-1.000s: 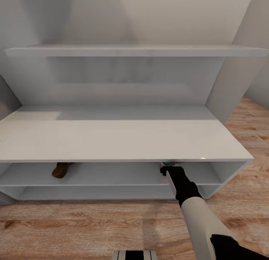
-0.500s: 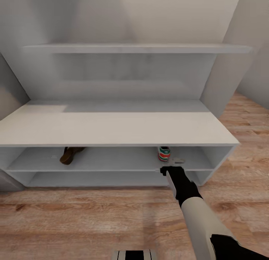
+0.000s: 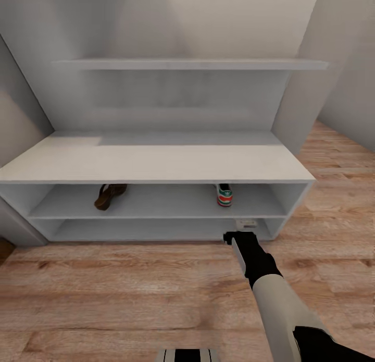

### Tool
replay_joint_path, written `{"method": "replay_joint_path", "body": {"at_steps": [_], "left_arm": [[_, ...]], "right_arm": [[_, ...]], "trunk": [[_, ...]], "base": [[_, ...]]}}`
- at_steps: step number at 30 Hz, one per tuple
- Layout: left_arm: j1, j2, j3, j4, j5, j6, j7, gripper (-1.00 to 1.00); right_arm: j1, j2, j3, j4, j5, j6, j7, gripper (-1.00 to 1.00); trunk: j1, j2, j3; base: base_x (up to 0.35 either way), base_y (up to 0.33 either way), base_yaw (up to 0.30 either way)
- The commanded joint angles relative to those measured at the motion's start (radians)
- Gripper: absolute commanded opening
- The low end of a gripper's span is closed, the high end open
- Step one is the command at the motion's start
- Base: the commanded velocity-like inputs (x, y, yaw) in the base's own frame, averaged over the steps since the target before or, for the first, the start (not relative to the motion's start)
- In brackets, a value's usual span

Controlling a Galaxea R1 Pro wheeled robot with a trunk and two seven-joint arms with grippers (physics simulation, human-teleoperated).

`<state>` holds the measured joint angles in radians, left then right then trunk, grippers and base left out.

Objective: Pick up the two gym shoes and the two sandals from the corridor floor and place them onto the hallstand (shoe rack) in the corridor, making sure they are on the rack and not on the floor. Arrange them so the two gym shoes are next to each other and the two sandals are next to each other.

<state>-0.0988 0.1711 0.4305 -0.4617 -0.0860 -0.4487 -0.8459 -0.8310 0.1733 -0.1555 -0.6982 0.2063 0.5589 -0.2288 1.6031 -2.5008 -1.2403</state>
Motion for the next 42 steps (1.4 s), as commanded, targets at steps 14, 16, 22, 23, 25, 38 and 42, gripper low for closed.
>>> {"method": "replay_joint_path", "body": {"at_steps": [14, 16, 22, 23, 25, 38, 42], "left_arm": [[-0.001, -0.001, 0.008, 0.000, -0.009, -0.003, -0.005, 1.00], [-0.001, -0.001, 0.008, 0.000, -0.009, -0.003, -0.004, 1.00], [-0.001, -0.002, 0.009, -0.001, -0.009, -0.003, -0.003, 1.00], [-0.001, -0.001, 0.010, -0.001, -0.009, -0.003, -0.003, 1.00], [-0.001, -0.001, 0.010, -0.001, -0.009, -0.004, -0.003, 1.00], [-0.001, -0.001, 0.010, -0.002, -0.009, -0.004, -0.002, 1.00], [-0.001, -0.001, 0.010, -0.002, -0.009, -0.004, -0.002, 1.00]], "right_arm": [[0.000, 0.001, -0.001, 0.000, 0.010, 0.006, 0.003, 1.00], [0.000, 0.001, -0.001, 0.000, 0.010, 0.005, 0.003, 1.00], [0.002, 0.001, 0.000, 0.007, 0.011, 0.004, 0.005, 1.00], [0.003, 0.001, 0.000, 0.009, 0.011, 0.003, 0.006, 1.00], [0.003, 0.001, 0.000, 0.010, 0.011, 0.002, 0.006, 1.00], [0.042, 0.001, 0.001, 0.020, 0.011, -0.007, 0.014, 1.00], [0.098, 0.001, 0.001, 0.024, 0.009, -0.047, 0.021, 1.00]], "trunk": [[-0.001, 0.000, -0.001], [-0.001, 0.000, -0.001], [-0.001, 0.000, -0.001], [-0.001, 0.000, -0.001], [-0.001, 0.000, -0.001], [-0.001, 0.000, -0.001], [-0.001, 0.000, -0.001]], "base": [[-0.233, 0.000, 0.000], [-0.035, 0.000, 0.000], [-0.005, 0.000, 0.000], [-0.002, 0.000, 0.000], [-0.001, 0.000, 0.000], [0.000, 0.000, 0.000], [0.000, 0.000, 0.000]]}}
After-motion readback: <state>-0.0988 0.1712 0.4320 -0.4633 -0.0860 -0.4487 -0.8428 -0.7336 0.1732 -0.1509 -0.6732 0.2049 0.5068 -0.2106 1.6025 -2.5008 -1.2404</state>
